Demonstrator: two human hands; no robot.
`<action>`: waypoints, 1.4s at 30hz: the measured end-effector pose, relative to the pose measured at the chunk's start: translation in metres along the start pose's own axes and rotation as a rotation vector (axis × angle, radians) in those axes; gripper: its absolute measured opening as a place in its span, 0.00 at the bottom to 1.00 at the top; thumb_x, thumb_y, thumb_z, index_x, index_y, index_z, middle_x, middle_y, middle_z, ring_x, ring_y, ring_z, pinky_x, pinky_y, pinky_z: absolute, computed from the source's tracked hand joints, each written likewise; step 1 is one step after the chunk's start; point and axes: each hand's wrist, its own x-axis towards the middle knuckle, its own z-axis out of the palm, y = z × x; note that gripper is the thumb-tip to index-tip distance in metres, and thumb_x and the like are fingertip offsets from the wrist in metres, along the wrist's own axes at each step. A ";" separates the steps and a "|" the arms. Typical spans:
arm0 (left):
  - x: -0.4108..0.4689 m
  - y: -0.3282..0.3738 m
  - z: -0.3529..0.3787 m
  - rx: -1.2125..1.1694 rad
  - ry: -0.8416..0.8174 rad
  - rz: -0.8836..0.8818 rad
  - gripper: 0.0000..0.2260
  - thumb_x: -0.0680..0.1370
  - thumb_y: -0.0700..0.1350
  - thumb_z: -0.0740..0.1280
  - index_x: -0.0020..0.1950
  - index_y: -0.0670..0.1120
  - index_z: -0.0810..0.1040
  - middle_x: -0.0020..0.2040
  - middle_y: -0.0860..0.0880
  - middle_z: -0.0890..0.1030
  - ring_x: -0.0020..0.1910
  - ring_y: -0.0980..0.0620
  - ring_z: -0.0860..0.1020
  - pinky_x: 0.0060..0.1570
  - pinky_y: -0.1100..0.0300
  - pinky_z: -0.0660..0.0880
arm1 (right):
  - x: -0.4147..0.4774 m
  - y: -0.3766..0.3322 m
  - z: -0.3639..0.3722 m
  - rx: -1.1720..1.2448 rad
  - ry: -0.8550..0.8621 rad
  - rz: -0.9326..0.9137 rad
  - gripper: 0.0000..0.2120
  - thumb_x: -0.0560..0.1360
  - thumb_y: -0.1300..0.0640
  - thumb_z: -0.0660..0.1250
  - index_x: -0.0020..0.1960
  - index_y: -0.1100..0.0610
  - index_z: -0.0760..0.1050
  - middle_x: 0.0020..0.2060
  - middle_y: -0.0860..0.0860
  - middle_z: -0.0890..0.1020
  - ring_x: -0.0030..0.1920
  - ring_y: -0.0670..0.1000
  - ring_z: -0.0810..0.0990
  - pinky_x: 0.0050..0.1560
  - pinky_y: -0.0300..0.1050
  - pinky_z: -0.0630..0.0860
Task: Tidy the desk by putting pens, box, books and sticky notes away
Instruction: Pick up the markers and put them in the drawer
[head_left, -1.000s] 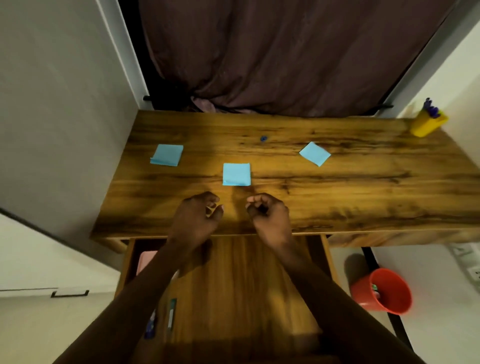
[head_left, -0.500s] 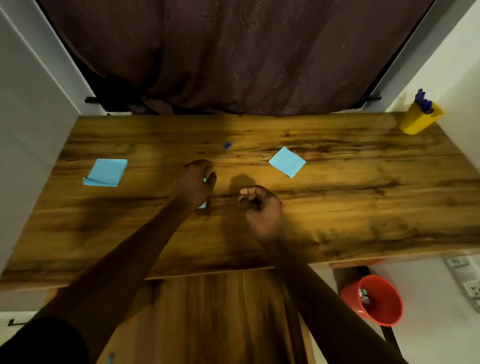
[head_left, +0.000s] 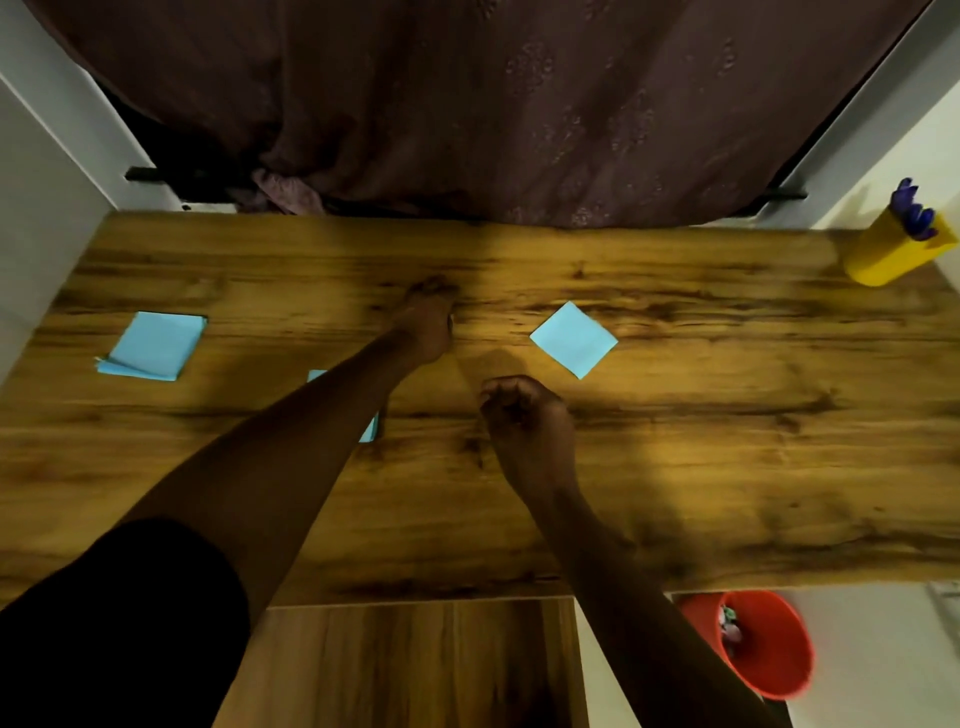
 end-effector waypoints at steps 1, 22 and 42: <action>0.002 0.002 -0.003 0.008 -0.001 -0.021 0.20 0.83 0.42 0.60 0.75 0.45 0.70 0.75 0.40 0.70 0.72 0.39 0.69 0.70 0.45 0.69 | 0.000 0.002 -0.002 0.003 -0.005 -0.002 0.05 0.80 0.65 0.68 0.53 0.61 0.82 0.44 0.50 0.85 0.38 0.35 0.81 0.35 0.27 0.74; -0.296 -0.050 -0.097 -0.505 0.194 0.078 0.13 0.73 0.37 0.75 0.56 0.44 0.84 0.50 0.50 0.85 0.47 0.58 0.82 0.50 0.71 0.77 | -0.151 -0.049 0.086 0.088 -0.112 0.096 0.06 0.77 0.60 0.71 0.51 0.52 0.83 0.46 0.45 0.86 0.49 0.43 0.84 0.50 0.43 0.82; -0.577 -0.164 -0.012 -0.377 -0.322 -0.089 0.14 0.77 0.42 0.73 0.62 0.50 0.82 0.57 0.52 0.84 0.51 0.57 0.82 0.58 0.56 0.80 | -0.353 -0.044 0.179 -0.067 -0.492 0.201 0.04 0.78 0.54 0.71 0.52 0.50 0.84 0.48 0.42 0.86 0.51 0.39 0.82 0.53 0.36 0.80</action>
